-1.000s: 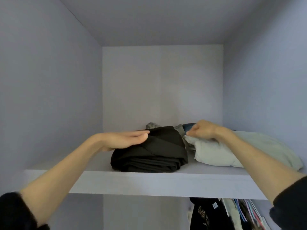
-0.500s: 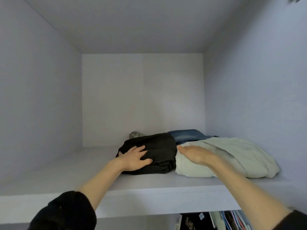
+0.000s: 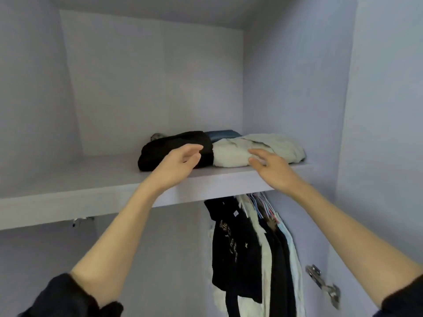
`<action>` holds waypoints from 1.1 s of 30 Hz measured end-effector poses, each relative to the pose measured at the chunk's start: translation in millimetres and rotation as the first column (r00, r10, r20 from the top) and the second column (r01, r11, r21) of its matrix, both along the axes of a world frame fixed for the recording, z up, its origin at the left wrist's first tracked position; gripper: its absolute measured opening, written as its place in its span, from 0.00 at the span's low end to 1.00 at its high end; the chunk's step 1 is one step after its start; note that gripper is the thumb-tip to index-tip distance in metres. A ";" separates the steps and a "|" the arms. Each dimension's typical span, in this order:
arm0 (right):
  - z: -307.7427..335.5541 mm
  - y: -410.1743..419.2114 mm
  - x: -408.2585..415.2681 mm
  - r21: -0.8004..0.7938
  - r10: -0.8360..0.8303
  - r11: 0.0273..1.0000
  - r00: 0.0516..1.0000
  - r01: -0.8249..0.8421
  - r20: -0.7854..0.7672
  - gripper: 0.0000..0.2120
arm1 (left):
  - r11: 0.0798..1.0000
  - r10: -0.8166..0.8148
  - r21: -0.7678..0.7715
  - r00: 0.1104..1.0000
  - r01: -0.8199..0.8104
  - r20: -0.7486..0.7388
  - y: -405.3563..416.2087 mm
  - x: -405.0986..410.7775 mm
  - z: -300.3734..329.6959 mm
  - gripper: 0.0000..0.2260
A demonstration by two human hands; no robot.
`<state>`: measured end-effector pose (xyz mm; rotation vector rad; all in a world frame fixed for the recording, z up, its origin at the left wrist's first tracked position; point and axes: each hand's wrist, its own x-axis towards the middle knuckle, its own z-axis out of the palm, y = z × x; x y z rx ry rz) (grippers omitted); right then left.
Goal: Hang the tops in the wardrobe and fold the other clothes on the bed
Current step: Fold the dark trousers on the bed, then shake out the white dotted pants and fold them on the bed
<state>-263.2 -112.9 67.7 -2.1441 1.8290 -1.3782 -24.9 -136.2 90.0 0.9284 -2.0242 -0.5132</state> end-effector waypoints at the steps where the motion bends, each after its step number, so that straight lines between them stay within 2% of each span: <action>1: -11.1 21.2 -1.1 -0.005 -0.020 1.000 0.999 0.020 0.050 0.18 | 0.999 -0.044 -0.026 0.995 0.041 -0.086 18.3 -10.0 -9.7 0.15; 3: -37.6 67.0 -2.5 0.037 -0.072 0.997 0.989 0.067 0.126 0.18 | 0.989 -0.150 -0.041 0.973 0.145 -0.173 51.6 -29.7 -35.1 0.13; 6: -80.7 139.4 -4.8 0.102 -0.159 0.985 0.966 0.140 0.204 0.17 | 0.956 -0.259 0.075 0.934 0.285 -0.245 96.4 -50.1 -77.4 0.11; 12: -167.2 287.0 -11.0 0.320 -0.362 0.911 0.878 0.262 0.312 0.16 | 0.834 -0.433 0.305 0.888 0.459 -0.153 188.5 -83.9 -169.2 0.10; 17: -209.9 416.2 -26.5 0.427 -0.555 0.813 0.750 0.397 0.359 0.15 | 0.645 -0.645 0.456 0.757 0.613 -0.105 274.8 -132.7 -208.5 0.11; 20: -221.7 500.0 -39.4 0.469 -0.686 0.719 0.629 0.512 0.366 0.15 | 0.531 -0.756 0.478 0.646 0.699 -0.105 331.6 -167.8 -221.3 0.12; 24: -228.4 622.3 -53.8 0.505 -0.817 0.575 0.420 0.644 0.396 0.15 | 0.330 -0.886 0.498 0.445 0.802 -0.128 431.3 -221.9 -233.8 0.10; 29: -236.1 775.9 -54.8 0.536 -0.885 0.422 0.203 0.731 0.420 0.13 | 0.137 -0.960 0.508 0.241 0.850 -0.145 565.6 -286.9 -250.1 0.11; 33: -251.2 895.1 -48.4 0.554 -0.897 0.244 -0.032 0.796 0.441 0.09 | -0.051 -0.988 0.541 0.037 0.840 -0.152 674.4 -329.7 -269.2 0.08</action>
